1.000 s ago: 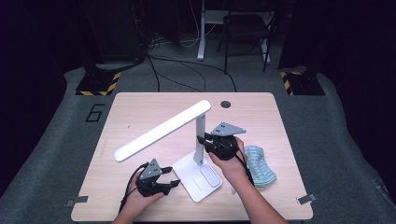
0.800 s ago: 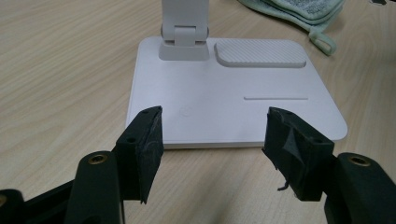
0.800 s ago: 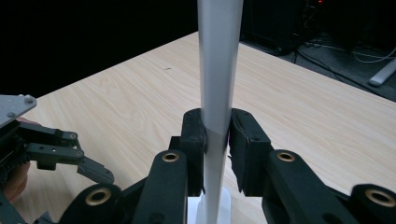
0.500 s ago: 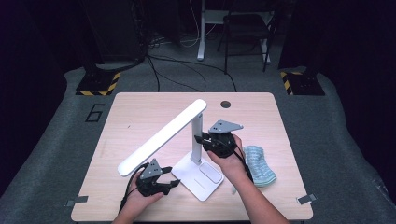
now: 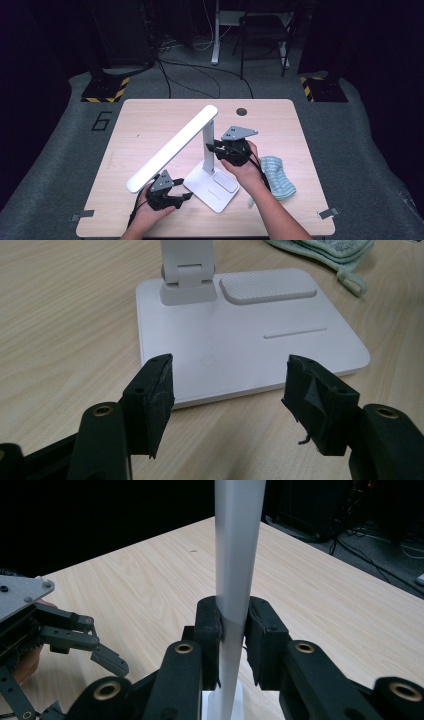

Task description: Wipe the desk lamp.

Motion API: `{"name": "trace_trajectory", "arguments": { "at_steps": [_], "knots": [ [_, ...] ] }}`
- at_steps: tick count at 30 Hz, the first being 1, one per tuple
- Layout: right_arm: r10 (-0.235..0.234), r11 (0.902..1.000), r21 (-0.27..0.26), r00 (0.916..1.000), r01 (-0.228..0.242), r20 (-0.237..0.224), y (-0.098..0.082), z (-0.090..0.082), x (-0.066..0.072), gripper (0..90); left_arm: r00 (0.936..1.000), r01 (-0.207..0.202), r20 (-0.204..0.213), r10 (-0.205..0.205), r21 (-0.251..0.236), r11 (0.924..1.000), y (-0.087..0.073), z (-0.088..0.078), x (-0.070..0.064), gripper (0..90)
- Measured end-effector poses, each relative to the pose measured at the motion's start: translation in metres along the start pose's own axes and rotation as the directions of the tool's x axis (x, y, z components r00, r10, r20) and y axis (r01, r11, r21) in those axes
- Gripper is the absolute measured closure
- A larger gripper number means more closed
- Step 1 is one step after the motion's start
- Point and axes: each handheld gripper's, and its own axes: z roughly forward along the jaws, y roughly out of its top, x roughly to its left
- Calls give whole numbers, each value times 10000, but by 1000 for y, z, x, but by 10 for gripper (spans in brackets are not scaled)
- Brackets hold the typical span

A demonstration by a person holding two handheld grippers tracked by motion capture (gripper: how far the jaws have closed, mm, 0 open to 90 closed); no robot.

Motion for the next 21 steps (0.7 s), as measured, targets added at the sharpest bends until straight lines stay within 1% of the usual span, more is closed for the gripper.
{"name": "trace_trajectory", "arguments": {
  "at_steps": [2, 4, 6, 8, 10, 14, 15, 16, 17, 18, 19, 20, 21],
  "knots": [
    [112, 9999, 1, 9999, -112, 11, -1, 1, -2, 767, 10000, 63, 5, -63, 40, 10000, 0, 0, 0, 364],
    [100, 9999, -73, 9999, -101, -121, -1, 2, -4, 766, 9999, 106, -12, -106, 56, 9999, -1, 1, 1, 364],
    [107, 9999, -99, 9999, -109, -107, -1, 3, -3, 766, 10000, 56, -59, -56, 97, 9999, -1, 1, 3, 362],
    [174, 9997, -167, 9998, -176, -131, -1, 4, -3, 765, 9999, 102, -95, -101, 108, 9999, -1, 2, 4, 360],
    [43, 9998, -213, 9998, -47, -189, -1, 6, -3, 764, 9999, 96, -114, -95, 106, 9999, -1, 2, 5, 358],
    [77, 9996, -258, 9999, -81, -145, 2, 11, 1, 762, 9997, 202, -136, -200, 131, 9997, -2, 2, 5, 356],
    [-8, 9996, -295, 9999, 4, -139, 2, 13, 1, 761, 9997, 130, -184, -127, 161, 9998, -2, 2, 6, 355],
    [-10, 9995, -307, 9999, 6, -132, 2, 14, 2, 756, 9997, 157, -207, -154, 142, 9998, -2, 2, 6, 354],
    [-10, 9994, -351, 9999, 4, -161, 2, 14, 2, 732, 9996, 166, -225, -163, 157, 9997, -3, 2, 7, 353],
    [34, 9992, -390, 9998, -42, -195, 2, 14, 2, 705, 9993, 326, -203, -322, 181, 9993, -3, 2, 7, 352],
    [107, 9991, -404, 9997, -116, -218, 2, 14, 2, 652, 9992, 328, -225, -324, 193, 9993, -3, 2, 8, 350],
    [220, 9991, -352, 9998, -220, -19, 2, 13, 3, 604, 9990, 364, -257, -359, 181, 9992, -4, 2, 8, 348],
    [221, 9991, -356, 9997, -216, 136, 1, 13, 3, 583, 9990, 364, -274, -360, 175, 9992, -4, 2, 9, 347]
  ]
}}
